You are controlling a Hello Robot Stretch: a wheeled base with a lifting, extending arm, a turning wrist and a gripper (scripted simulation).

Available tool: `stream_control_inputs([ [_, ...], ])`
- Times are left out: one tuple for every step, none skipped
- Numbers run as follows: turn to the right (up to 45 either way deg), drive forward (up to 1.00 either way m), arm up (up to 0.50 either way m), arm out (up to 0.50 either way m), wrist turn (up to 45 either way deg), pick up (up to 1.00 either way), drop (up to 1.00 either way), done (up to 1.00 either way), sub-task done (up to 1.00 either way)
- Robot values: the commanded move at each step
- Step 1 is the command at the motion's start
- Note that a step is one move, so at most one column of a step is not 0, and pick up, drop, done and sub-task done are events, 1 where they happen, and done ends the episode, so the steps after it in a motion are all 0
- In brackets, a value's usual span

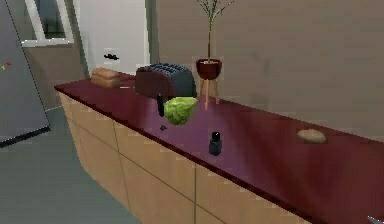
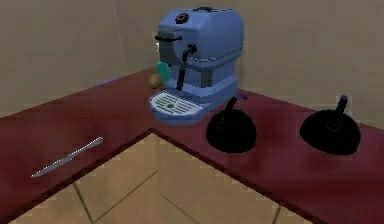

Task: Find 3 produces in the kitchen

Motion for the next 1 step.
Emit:
stream_control_inputs([
  [0.0, 0.0, 0.0, 0.0, 0.0, 0.0, 0.0, 1.0, 0.0],
])
